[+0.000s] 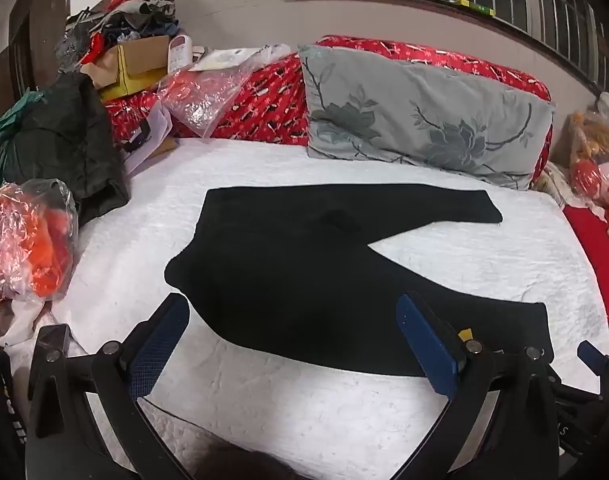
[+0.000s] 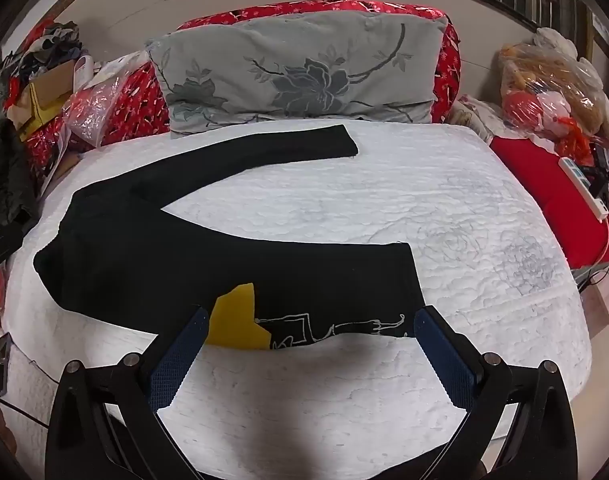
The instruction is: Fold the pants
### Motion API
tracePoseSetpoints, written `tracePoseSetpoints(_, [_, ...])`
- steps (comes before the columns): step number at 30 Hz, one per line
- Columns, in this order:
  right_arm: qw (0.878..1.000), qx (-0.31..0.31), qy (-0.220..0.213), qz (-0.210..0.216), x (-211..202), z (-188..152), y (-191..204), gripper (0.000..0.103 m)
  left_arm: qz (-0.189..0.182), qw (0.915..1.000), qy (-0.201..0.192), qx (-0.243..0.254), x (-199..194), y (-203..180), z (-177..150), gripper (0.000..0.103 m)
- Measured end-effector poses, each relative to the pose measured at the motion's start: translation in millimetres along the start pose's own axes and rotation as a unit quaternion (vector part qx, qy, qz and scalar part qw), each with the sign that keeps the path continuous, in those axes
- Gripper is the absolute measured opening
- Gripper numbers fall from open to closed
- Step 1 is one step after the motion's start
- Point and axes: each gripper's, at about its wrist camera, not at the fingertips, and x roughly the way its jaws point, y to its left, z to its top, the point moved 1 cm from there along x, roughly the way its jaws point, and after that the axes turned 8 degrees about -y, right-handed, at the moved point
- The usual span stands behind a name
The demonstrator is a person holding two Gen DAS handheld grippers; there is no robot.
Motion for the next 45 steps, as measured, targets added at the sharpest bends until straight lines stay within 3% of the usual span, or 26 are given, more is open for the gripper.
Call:
tracePoseSetpoints(6, [1.0,-0.002,0.006,-0.002,0.9,-1.0,-0.7,0.103,0.015,0.9997,0.008,0.018,6.8,0.9,-3.5,0.103])
tracePoseSetpoints(13, [1.0,-0.012,-0.009,-0.006,-2.9,-4.3,2.0,0.103,-0.002,0.9996,0.017,0.021,12.9,6.2,-16.2,0.103])
tracePoseSetpoints(28, [1.0,-0.011,-0.016,-0.004,-4.6,-2.2,-1.2,0.103,0.017,0.9998,0.009,-0.005,16.1,20.1,-26.5,0.103])
tracePoseSetpoints(45, [1.0,0.001,-0.024,-0.009,-8.1,-3.1,-12.5,0.103,0.025,0.9995,0.0,0.02,14.3,9.6,-32.3,0.103])
